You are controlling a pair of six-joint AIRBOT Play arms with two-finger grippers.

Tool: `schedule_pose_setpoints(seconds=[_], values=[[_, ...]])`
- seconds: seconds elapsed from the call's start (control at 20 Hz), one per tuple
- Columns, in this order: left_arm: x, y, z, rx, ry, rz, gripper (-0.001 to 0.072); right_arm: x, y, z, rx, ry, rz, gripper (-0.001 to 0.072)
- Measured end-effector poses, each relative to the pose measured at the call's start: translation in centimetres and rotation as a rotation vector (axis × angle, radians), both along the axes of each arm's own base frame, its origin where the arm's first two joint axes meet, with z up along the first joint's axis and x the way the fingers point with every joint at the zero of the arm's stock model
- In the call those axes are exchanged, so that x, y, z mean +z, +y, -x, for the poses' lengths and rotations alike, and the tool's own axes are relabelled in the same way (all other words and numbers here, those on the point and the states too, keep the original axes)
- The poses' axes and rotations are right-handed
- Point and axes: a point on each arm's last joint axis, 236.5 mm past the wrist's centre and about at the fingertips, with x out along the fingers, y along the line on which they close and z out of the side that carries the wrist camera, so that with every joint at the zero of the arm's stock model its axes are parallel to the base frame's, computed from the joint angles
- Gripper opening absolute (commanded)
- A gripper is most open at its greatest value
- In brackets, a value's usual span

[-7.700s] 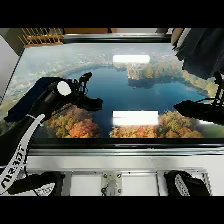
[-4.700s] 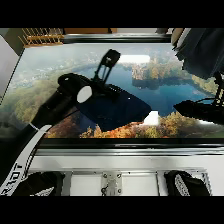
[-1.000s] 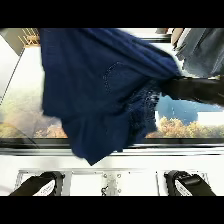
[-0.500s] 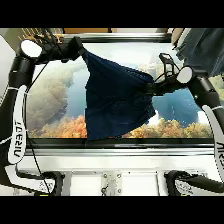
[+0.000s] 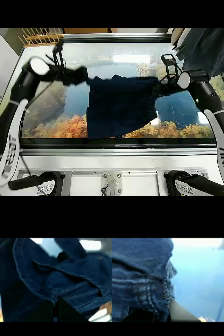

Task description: Fold the clothes and pants, and hang the long-sleeved shirts on hangers.

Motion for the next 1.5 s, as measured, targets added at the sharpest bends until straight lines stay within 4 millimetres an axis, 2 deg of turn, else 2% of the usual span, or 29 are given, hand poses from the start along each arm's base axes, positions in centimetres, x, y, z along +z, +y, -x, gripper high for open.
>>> schedule_pose_setpoints(seconds=[0.2, 0.4, 0.55, 0.7, 0.75, 0.85, 0.9, 0.95, 1.0, 1.05, 1.2, 1.3, 1.4, 1.5], values=[[-5.8, 0.2, 6.5, -0.015, 0.102, -0.051, 0.0016, -3.2, -0.9, 4.4, 0.003, 0.09, 0.027, 0.0055], [-10.7, -0.2, 11.6, -0.046, 0.173, -0.093, 0.0016, -6.6, -1.2, 8.4, 0.008, 0.186, 0.033, 0.0056], [-13.2, -0.2, 14.0, -0.066, 0.21, -0.12, 0.0016, -8.3, -0.5, 10.4, 0.033, 0.235, 0.038, 0.0058], [-14.4, 0.3, 15.0, -0.057, 0.236, -0.129, 0.0016, -9.0, 0.6, 11.3, 0.067, 0.249, 0.038, 0.0067], [-14.6, 0.6, 15.0, -0.049, 0.241, -0.13, 0.0016, -9.1, 0.9, 11.4, 0.075, 0.25, 0.038, 0.0123], [-14.9, 1.3, 15.1, -0.032, 0.257, -0.13, 0.0016, -9.0, 1.3, 11.5, 0.085, 0.244, 0.035, 0.0628], [-15.0, 1.8, 15.2, -0.027, 0.268, -0.136, 0.0018, -8.6, 1.3, 11.4, 0.088, 0.233, 0.038, 0.0657], [-15.0, 2.1, 15.4, -0.027, 0.281, -0.137, 0.0159, -7.7, 1.4, 11.2, 0.091, 0.211, 0.036, 0.0657], [-14.8, 2.4, 15.5, -0.031, 0.286, -0.136, 0.0483, -6.6, 1.5, 11.0, 0.094, 0.184, 0.031, 0.0657], [-14.3, 2.5, 15.6, -0.039, 0.283, -0.133, 0.0633, -5.2, 1.6, 10.9, 0.096, 0.15, 0.025, 0.0657], [-11.9, 2.8, 15.7, -0.053, 0.234, -0.12, 0.0629, -0.4, 1.2, 10.9, 0.098, 0.023, 0.011, 0.0657], [-9.9, 2.9, 15.9, -0.06, 0.18, -0.11, 0.0629, 2.2, 0.7, 11.2, 0.081, -0.046, -0.005, 0.0657], [-7.8, 3.0, 15.9, -0.059, 0.115, -0.098, 0.0628, 3.4, 0.7, 11.5, 0.053, -0.076, -0.041, 0.0654], [-6.1, 3.0, 15.7, -0.05, 0.06, -0.086, 0.0628, 3.1, 1.4, 11.5, 0.036, -0.063, -0.083, 0.0646]])
